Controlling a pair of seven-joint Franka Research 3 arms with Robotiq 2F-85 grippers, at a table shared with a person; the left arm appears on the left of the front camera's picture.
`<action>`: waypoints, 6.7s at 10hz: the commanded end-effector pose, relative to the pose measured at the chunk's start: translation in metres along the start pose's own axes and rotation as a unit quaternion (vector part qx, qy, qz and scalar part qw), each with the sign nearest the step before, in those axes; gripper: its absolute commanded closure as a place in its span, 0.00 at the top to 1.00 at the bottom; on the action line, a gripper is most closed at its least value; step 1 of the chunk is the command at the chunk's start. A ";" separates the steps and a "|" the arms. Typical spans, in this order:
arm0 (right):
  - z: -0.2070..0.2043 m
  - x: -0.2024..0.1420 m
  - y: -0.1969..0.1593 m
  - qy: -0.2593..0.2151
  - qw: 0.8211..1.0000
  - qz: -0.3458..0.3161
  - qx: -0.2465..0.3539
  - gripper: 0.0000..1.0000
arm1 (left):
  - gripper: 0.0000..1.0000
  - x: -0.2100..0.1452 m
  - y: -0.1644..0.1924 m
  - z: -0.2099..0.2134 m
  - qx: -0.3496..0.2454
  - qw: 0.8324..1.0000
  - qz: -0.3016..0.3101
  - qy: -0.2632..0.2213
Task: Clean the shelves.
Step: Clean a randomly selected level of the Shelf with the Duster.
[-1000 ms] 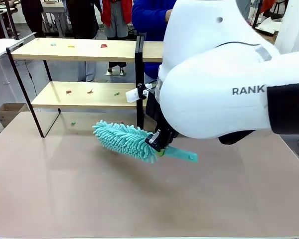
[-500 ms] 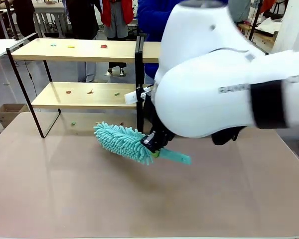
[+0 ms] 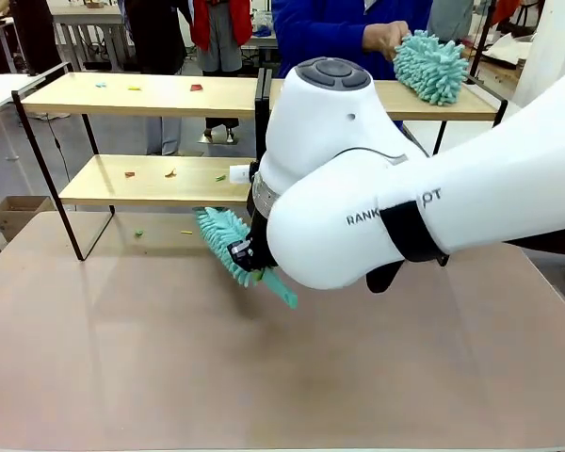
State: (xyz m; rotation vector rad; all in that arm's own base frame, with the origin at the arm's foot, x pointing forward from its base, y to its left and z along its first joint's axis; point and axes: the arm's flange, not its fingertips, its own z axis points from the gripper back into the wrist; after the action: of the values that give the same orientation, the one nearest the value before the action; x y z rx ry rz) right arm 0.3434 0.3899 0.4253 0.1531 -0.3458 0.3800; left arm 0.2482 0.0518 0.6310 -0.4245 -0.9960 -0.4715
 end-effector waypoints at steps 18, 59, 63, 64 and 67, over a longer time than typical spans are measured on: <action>-0.111 0.053 0.021 -0.047 0.988 -0.149 -0.011 0.12 | 1.00 0.000 0.000 -0.001 -0.001 1.000 0.002 0.000; -0.046 0.008 -0.009 -0.006 0.902 0.318 0.290 0.00 | 1.00 0.000 0.000 -0.001 -0.001 1.000 0.002 0.000; -0.053 0.010 -0.020 -0.016 0.892 0.323 0.317 0.00 | 1.00 0.000 0.000 -0.001 -0.001 1.000 0.002 0.000; -0.055 0.006 -0.014 -0.003 0.904 0.308 0.296 0.12 | 1.00 0.000 0.000 -0.001 -0.001 1.000 0.002 0.000; 0.008 -0.034 -0.068 0.040 0.888 0.318 0.328 0.12 | 1.00 0.000 0.000 -0.001 -0.001 1.000 0.002 0.000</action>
State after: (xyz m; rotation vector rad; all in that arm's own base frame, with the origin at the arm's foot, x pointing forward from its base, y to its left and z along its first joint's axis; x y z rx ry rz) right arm 0.3605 0.3563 0.3910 0.6880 -0.1915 1.1341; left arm 0.2482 0.0519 0.6311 -0.4246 -0.9963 -0.4714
